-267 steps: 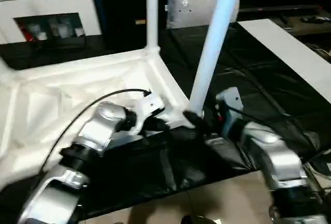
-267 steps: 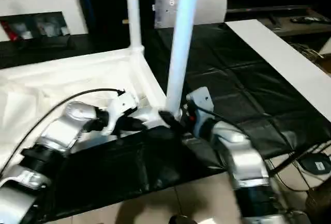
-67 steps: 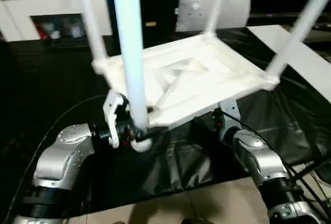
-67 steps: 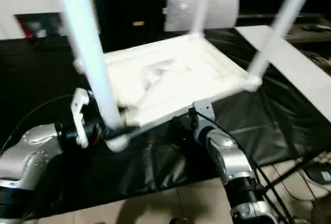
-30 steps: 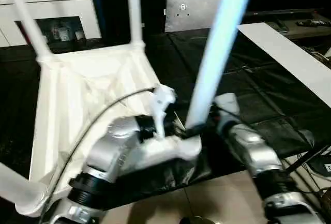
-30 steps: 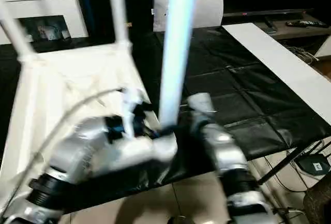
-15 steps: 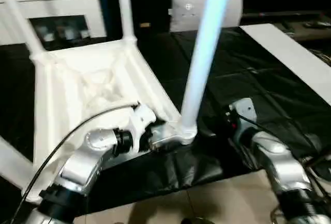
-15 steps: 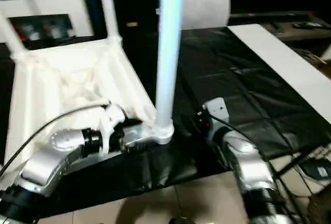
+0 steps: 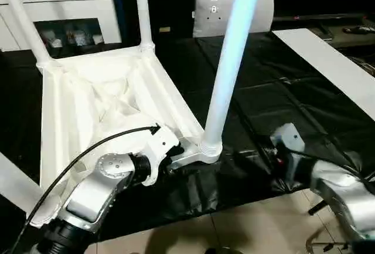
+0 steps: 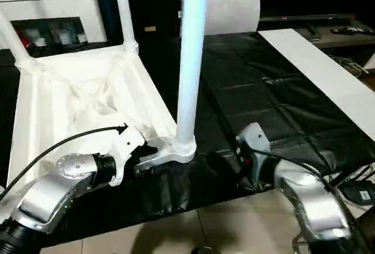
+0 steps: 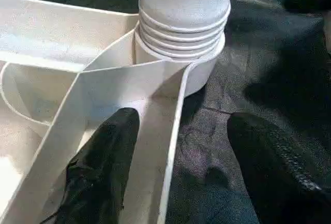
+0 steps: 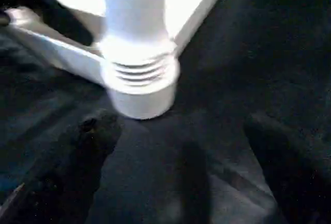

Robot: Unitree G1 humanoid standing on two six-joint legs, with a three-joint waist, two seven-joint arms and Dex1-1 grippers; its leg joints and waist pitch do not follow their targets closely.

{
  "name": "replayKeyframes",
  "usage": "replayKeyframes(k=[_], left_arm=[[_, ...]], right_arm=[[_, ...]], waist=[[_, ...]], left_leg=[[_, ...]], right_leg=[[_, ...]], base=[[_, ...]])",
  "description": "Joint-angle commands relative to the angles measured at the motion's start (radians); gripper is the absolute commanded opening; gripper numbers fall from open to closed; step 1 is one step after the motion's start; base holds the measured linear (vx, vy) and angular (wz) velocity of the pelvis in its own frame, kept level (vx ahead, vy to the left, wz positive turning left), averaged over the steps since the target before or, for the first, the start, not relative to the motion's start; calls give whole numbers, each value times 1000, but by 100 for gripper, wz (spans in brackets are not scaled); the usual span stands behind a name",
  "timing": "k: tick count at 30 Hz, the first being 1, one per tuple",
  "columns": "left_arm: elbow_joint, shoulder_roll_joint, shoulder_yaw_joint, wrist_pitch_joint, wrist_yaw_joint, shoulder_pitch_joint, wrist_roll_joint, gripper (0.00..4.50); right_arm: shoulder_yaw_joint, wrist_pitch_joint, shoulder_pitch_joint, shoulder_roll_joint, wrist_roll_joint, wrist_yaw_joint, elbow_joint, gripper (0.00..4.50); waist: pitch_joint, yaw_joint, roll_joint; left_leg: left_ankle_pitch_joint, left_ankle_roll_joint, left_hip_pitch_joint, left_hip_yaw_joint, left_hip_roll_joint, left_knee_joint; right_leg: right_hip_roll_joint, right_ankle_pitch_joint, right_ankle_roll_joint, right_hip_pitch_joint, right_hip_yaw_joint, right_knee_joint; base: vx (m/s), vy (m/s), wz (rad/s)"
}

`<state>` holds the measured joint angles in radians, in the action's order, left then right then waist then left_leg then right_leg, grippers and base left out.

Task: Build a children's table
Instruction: Rotate leg to tighten

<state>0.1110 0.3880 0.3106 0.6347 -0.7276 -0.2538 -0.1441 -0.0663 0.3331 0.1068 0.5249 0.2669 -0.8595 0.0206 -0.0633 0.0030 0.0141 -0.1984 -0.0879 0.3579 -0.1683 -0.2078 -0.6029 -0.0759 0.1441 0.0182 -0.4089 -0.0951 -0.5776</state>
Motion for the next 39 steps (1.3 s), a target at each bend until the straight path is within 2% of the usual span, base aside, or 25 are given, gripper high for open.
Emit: replayKeyframes(k=[1, 2, 4, 7, 8, 12, 16, 19, 21, 22, 31, 36, 39], left_arm=[[10, 1, 1, 23, 7, -15, 0, 285], [5, 5, 8, 32, 6, -22, 6, 277], [-20, 6, 9, 52, 13, -47, 14, 269], [-31, 10, 13, 45, 10, -59, 21, 241], [-34, 13, 17, 39, 8, -63, 26, 234], [-62, 30, 31, 33, -11, -86, 42, 207], [-66, 39, 41, 50, -32, -95, 37, 168], [-60, 47, 52, 77, -46, -99, 28, 141], [-61, 47, 55, 76, -48, -99, 29, 135], [-60, 47, 55, 76, -48, -99, 29, 109], [-51, 51, 64, 83, -77, -99, 21, 41], [-71, 59, 71, 48, -113, -109, 17, 8], [-90, 66, 77, -8, -155, -116, 14, 4]], right_arm=[[-7, 15, -8, 21, 19, -28, 40, 450], [-8, 18, -9, 32, 24, -44, 52, 450], [-2, 24, -6, 49, 35, -73, 70, 450], [1, 27, -4, 54, 38, -80, 74, 450], [1, 30, -4, 56, 40, -82, 75, 450], [-5, 31, 1, 65, 37, -91, 71, 450], [-5, 38, 5, 69, 42, -93, 72, 450], [-3, 40, 7, 74, 43, -96, 71, 450], [-3, 40, 8, 74, 43, -94, 70, 450], [-3, 40, 9, 74, 43, -94, 70, 450], [-3, 41, 19, 69, 41, -90, 64, 450], [5, 18, 78, 46, 56, -94, 9, 450], [5, 13, 114, 32, 69, -111, -32, 450]], waist=[[61, 1, 7], [61, 3, 4], [61, 3, 5], [61, 3, 6], [63, 3, 10], [65, 5, 8], [67, 6, 4], [66, 7, 3], [65, 7, 4], [65, 6, 4], [64, 6, 4], [67, 3, 2], [71, 5, -1]], left_leg=[[-278, 67, 3, 3, -6, 65], [-282, 66, 0, 4, -6, 64], [-283, 67, -3, 3, -6, 63], [-287, 71, -1, 5, -6, 63], [-282, 71, -1, 5, -5, 62], [-261, 76, 1, 5, -6, 64], [-242, 74, 5, 7, -11, 67], [-241, 75, 3, 5, -12, 66], [-242, 74, 4, 5, -11, 67], [-245, 74, 4, 5, -10, 66], [-257, 69, 2, 6, -8, 65], [-255, 71, 2, 7, -7, 64], [-231, 71, 2, 7, -10, 65]], right_leg=[[-45, 610, 30, 42, 25, 106], [-46, 614, 30, 40, 25, 107], [-46, 610, 30, 38, 26, 109], [-46, 601, 34, 39, 24, 107], [-47, 600, 34, 41, 24, 107], [-47, 568, 42, 42, 27, 102], [-50, 529, 67, 47, 29, 94], [-50, 516, 79, 47, 31, 93], [-50, 521, 79, 48, 30, 93], [-50, 530, 76, 48, 30, 94], [-50, 564, 61, 46, 27, 100], [-50, 556, 68, 46, 25, 98], [-51, 503, 87, 49, 31, 91]], base=[[0, 0, 0], [0, 0, 0], [0, 0, 0], [0, 0, 0], [0, 0, 0], [0, 0, 0], [0, 0, 0], [0, 0, 0], [0, 0, 0], [0, 0, 0], [0, 0, 0], [0, 0, 0], [0, 0, 0]])
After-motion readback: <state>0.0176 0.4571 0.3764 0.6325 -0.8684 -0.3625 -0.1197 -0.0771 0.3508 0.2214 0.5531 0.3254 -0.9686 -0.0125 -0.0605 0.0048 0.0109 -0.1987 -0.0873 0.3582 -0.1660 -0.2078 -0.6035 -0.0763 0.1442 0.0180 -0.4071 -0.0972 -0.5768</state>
